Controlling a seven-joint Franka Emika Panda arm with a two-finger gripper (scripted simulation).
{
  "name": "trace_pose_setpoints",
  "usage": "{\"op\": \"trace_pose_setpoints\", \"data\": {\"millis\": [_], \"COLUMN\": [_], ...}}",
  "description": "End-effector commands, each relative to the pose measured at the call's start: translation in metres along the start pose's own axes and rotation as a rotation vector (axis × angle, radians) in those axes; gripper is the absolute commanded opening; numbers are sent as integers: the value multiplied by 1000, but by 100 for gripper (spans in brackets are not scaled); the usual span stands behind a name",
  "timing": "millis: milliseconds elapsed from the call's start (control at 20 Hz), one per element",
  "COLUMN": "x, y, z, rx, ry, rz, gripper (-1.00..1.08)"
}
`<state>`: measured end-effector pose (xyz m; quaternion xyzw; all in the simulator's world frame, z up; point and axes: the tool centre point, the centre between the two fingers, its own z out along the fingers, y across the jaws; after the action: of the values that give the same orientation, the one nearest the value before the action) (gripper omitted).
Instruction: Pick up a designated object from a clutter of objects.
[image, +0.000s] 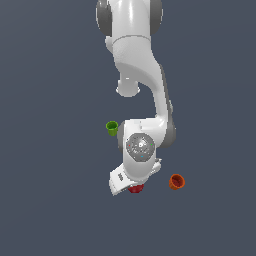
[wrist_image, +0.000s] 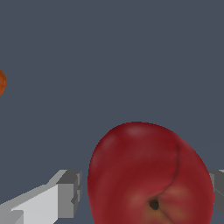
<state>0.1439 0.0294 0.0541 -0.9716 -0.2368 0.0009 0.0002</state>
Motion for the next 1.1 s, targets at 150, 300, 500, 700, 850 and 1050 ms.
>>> {"op": "trace_pose_setpoints", "data": {"millis": [150, 300, 500, 700, 850, 1050], "x": [2, 2, 2, 2, 1, -3], "y": [1, 1, 1, 1, 1, -1], "z": [8, 8, 8, 8, 8, 3], "rx": [-1, -1, -1, -1, 0, 0], "ry": [2, 2, 2, 2, 0, 0], "rz": [-1, -1, -1, -1, 0, 0], "gripper": [100, -100, -100, -100, -100, -100]}}
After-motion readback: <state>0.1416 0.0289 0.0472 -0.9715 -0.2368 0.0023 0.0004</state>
